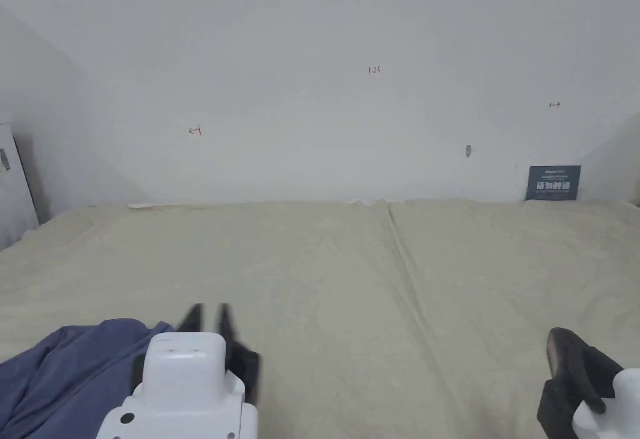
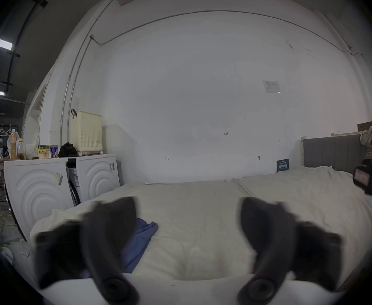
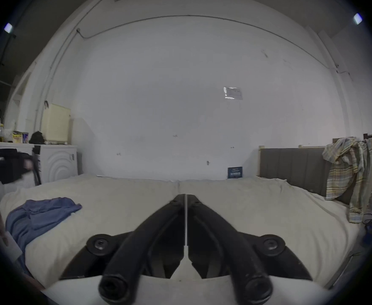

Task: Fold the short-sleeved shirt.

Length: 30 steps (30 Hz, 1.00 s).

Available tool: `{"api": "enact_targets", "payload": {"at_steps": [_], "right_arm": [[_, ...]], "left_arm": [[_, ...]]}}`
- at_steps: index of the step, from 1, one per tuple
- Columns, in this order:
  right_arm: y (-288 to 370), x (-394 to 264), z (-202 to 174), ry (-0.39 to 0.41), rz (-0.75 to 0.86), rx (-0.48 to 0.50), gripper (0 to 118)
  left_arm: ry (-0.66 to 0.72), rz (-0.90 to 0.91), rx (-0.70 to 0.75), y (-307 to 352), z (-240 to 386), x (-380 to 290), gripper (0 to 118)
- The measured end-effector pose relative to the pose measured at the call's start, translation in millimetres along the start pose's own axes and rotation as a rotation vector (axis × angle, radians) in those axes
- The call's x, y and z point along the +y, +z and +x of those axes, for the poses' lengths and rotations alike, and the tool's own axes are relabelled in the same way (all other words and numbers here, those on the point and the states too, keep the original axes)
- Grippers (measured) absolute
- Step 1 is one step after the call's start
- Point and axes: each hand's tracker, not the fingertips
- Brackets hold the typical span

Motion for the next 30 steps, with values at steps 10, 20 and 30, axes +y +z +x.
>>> {"api": "enact_targets", "payload": {"at_steps": [10,20,30], "right_arm": [[5,4,14,-0.029,0.011,0.019,0],[-19,1,-86,-0.036,-0.023,0.266,0],[-18,2,-186,-0.052,-0.006,0.538,0]], "left_arm": [[0.051,-0.046,-0.015,-3,-8,-2,0],[0.023,-0.081,0.227,21,-106,-3,0],[0.051,-0.104,0.421,55,-192,-13,0]]}}
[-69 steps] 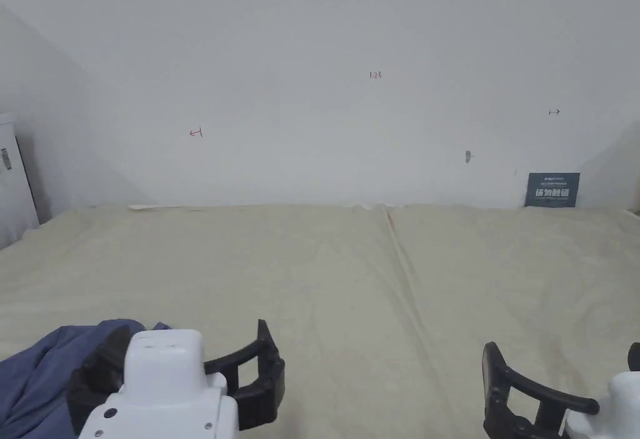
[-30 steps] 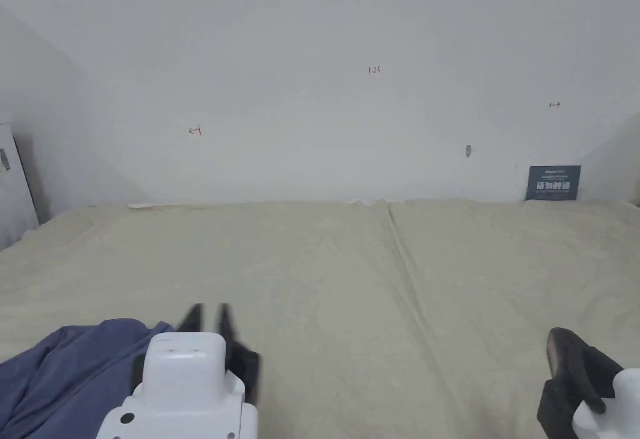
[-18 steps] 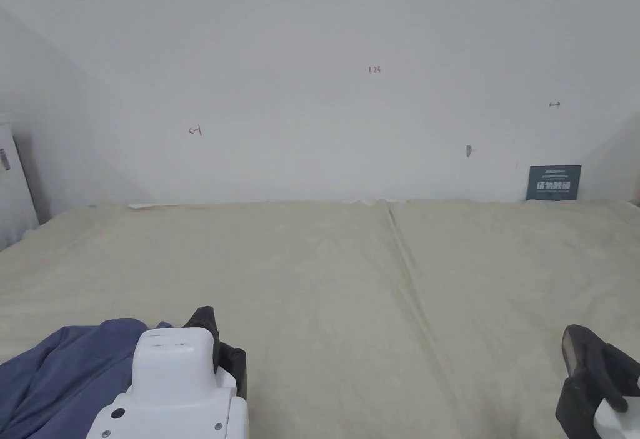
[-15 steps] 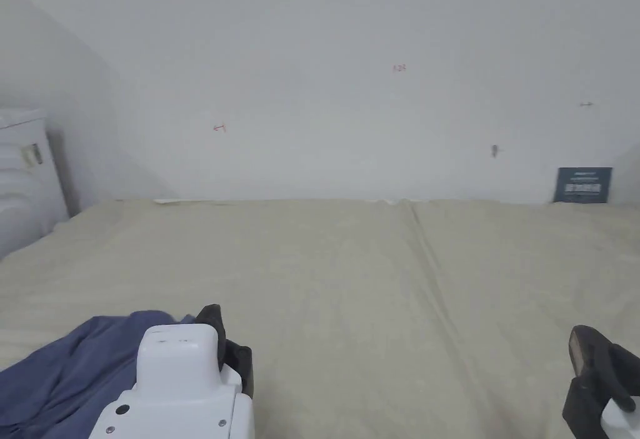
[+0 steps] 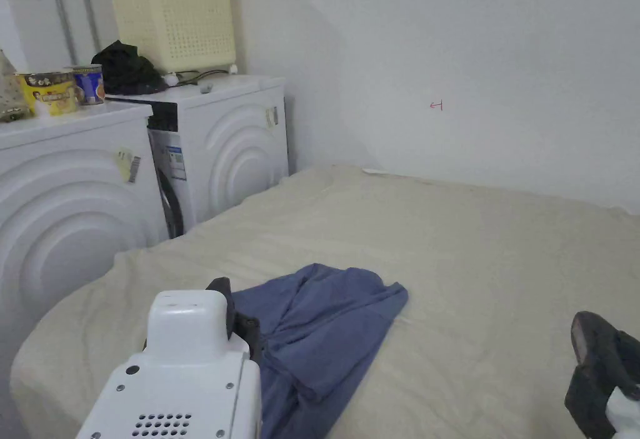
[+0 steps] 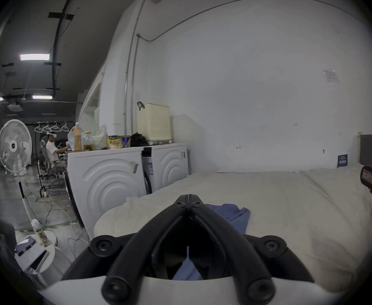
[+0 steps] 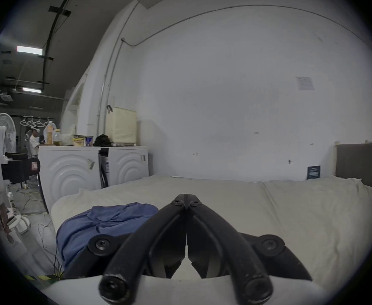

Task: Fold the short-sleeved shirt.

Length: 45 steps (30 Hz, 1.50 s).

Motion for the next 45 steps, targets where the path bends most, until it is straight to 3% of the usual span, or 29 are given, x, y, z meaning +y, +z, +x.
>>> {"api": "enact_targets", "payload": {"at_steps": [7,10,12,13,14,15,16,19,22,25,28,30,33,41,44,45], "right_arm": [[-4,4,7,0.007,-0.012,0.002,0],[-2,6,17,0.011,-0.032,-0.010,0],[-1,7,25,0.021,-0.055,-0.026,0],[-1,7,29,0.023,-0.068,-0.033,0],[0,7,34,0.023,-0.083,-0.043,0],[0,6,39,0.020,-0.100,-0.053,0],[2,6,43,0.017,-0.115,-0.064,0],[4,2,57,0.013,-0.154,-0.104,0],[4,-7,70,0.019,-0.191,-0.150,0],[1,-14,80,0.007,-0.240,-0.184,0],[-3,-20,85,-0.020,-0.275,-0.194,0],[-6,-24,86,-0.022,-0.296,-0.194,0],[-10,-31,85,-0.018,-0.320,-0.188,0],[-15,-42,79,-0.044,-0.353,-0.147,0],[-13,-40,78,-0.036,-0.349,-0.136,0],[-13,-40,79,-0.033,-0.349,-0.136,0]], "left_arm": [[-0.012,-0.028,-0.046,-32,2,4,0],[-0.089,-0.103,-0.066,-81,6,22,0],[-0.057,-0.210,-0.149,-131,4,27,0],[-0.027,-0.267,-0.205,-157,3,24,8],[-0.008,-0.338,-0.261,-183,-2,22,26],[0.021,-0.426,-0.300,-210,-2,14,66],[0.027,-0.548,-0.312,-233,0,6,85],[0.129,-0.698,-0.343,-290,-2,-26,99],[0.166,-0.871,-0.317,-335,1,-62,101],[0.152,-1.011,-0.175,-372,2,-99,101],[0.059,-1.106,-0.103,-397,10,-129,101],[0.011,-1.189,-0.137,-405,14,-151,103],[0.012,-1.111,-0.156,-394,22,-154,116],[0.009,-1.102,-0.127,-385,21,-149,116],[-0.067,-1.090,-0.145,-381,22,-142,110],[-0.072,-1.086,-0.146,-378,24,-142,99]]}}
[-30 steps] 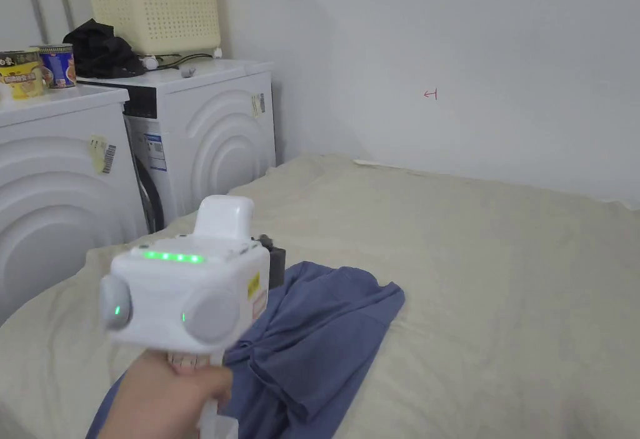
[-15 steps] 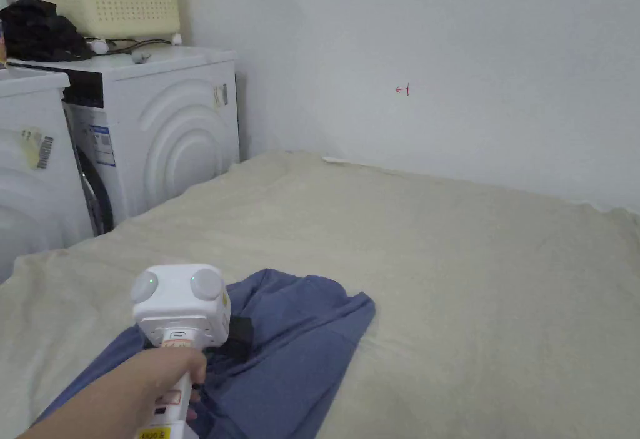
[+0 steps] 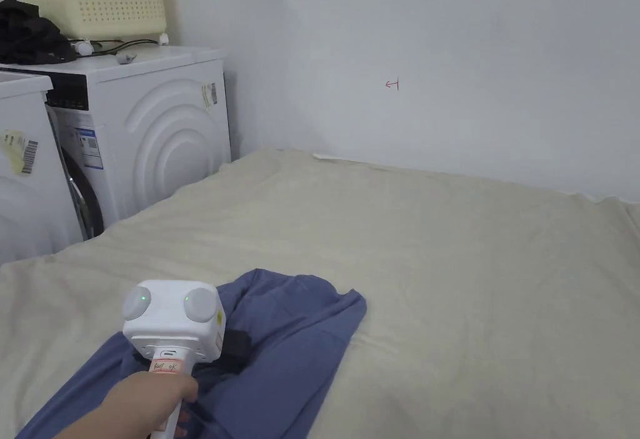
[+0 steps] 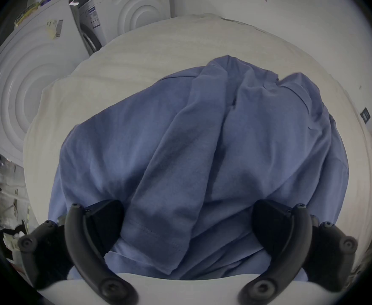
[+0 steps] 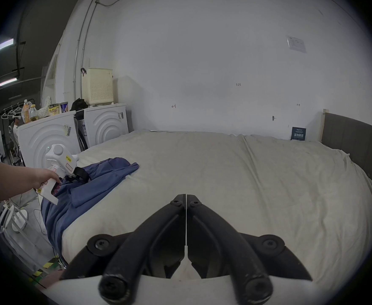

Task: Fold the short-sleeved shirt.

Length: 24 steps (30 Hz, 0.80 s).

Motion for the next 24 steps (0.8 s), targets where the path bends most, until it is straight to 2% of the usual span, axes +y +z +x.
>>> {"api": "enact_targets", "payload": {"at_steps": [1,2,3,5,8,11,13,14,18,21,24], "right_arm": [[1,0,1,0.002,0.002,-0.001,0],[1,1,2,0.004,0.002,-0.004,0],[3,3,2,0.003,0.004,-0.006,0],[4,5,5,-0.007,0.012,-0.011,0],[9,8,9,-0.056,0.036,-0.023,0],[16,12,16,-0.082,0.051,-0.019,0],[20,15,20,-0.077,0.060,-0.023,0],[22,17,22,-0.073,0.067,-0.024,0],[35,24,33,-0.070,0.096,-0.027,0],[46,29,39,-0.060,0.126,-0.026,0],[57,33,45,-0.050,0.151,-0.044,0]], "left_arm": [[-0.001,0.005,-0.007,2,2,-1,84],[-0.007,0.020,-0.020,6,4,-3,62],[-0.035,0.051,-0.025,13,8,-3,2],[-0.107,0.100,-0.051,21,13,-3,3],[-0.110,-0.004,-0.080,37,5,-6,3],[-0.062,0.111,-0.102,57,-10,2,3],[0.009,0.208,-0.157,89,-20,9,3],[0.002,0.233,-0.160,107,-21,12,3],[-0.194,0.320,-0.118,180,-6,9,3],[-0.146,0.412,-0.259,244,3,8,3],[-0.189,0.570,-0.314,318,31,10,3]]}}
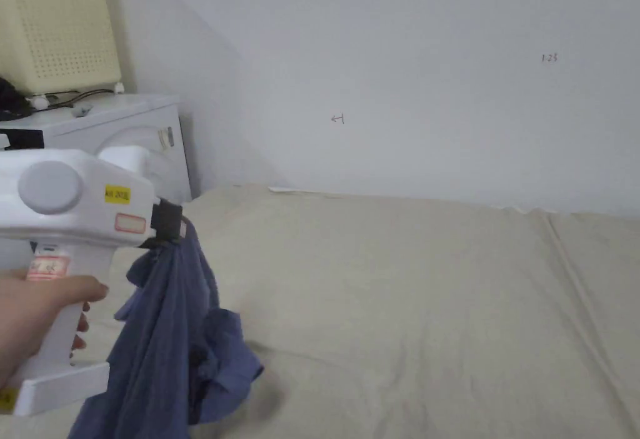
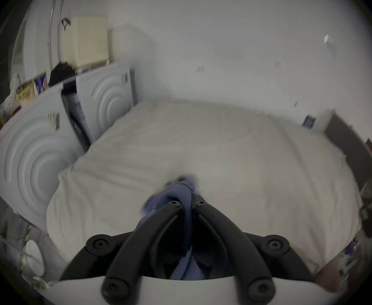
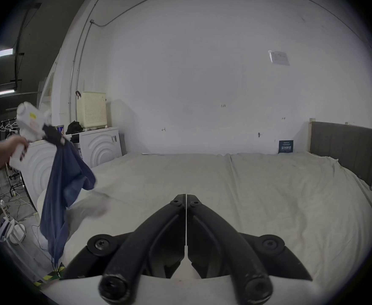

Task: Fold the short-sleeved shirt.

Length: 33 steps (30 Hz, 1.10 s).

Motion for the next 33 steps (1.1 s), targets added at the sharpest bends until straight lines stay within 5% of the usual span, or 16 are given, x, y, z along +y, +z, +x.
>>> {"api": "enact_targets", "payload": {"at_steps": [10,17,26,29,30,33], "right_arm": [[27,17,42,-0.068,0.068,-0.047,0],[42,15,64,-0.073,0.074,-0.109,0],[46,-9,82,-0.122,-0.029,-0.150,0],[43,-17,86,-0.129,-0.058,-0.149,0],[43,-18,87,-0.129,-0.066,-0.149,0],[42,-21,88,-0.132,-0.077,-0.144,0]], "left_arm": [[-0.108,0.069,-0.316,37,157,65,3],[-0.164,-0.134,-0.593,-39,298,-3,3],[-0.214,-0.567,-0.546,-188,403,-159,6],[-0.193,-0.607,-0.493,-208,401,-181,89],[-0.178,-0.629,-0.508,-212,398,-187,97],[-0.125,-0.622,-0.514,-213,386,-192,97]]}}
